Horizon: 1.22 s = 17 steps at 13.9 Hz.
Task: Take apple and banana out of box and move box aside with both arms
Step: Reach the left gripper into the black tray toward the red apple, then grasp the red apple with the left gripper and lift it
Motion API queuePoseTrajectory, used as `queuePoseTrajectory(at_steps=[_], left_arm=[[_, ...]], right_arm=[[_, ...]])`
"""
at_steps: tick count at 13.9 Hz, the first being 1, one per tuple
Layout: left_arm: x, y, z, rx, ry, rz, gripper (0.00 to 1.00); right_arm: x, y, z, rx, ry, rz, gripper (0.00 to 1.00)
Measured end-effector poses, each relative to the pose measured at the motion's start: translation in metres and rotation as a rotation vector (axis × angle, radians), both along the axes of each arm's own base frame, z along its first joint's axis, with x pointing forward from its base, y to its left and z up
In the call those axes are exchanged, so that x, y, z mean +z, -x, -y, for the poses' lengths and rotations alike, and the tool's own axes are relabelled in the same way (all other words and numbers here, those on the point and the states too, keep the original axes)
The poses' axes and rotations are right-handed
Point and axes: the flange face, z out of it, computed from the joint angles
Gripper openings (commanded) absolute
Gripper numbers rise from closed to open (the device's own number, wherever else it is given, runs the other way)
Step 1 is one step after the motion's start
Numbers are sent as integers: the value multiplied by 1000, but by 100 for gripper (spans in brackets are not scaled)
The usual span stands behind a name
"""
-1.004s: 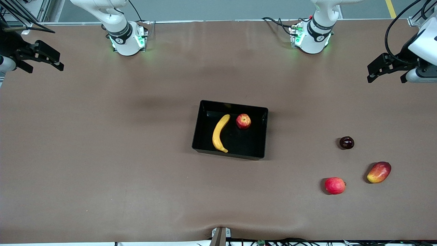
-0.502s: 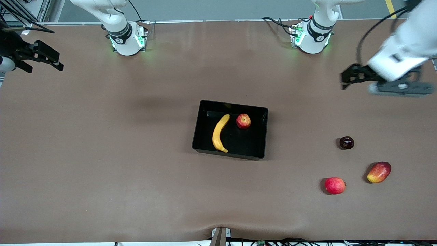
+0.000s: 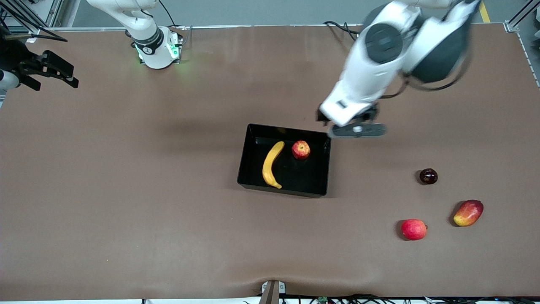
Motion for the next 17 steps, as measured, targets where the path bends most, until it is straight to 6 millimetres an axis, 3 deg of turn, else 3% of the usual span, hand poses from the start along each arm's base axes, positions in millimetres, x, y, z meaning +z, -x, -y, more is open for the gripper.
queuePoseTrajectory(at_steps=[4,9,16,17], left_arm=[[-92,4,46,97,-25,0,100],[-193,15,69,155,-89,-8,100],[-257,24,72,212,-40,8,100],[-264,26,69,210,-48,4,90]], right_arm=[[-1,0,0,0,-3,-1,100],[-1,0,-1,0,-4,-2,100],[-2,-1,-1,1,-9,-4,100],[-3,-1,-1,1,-9,-5,100]])
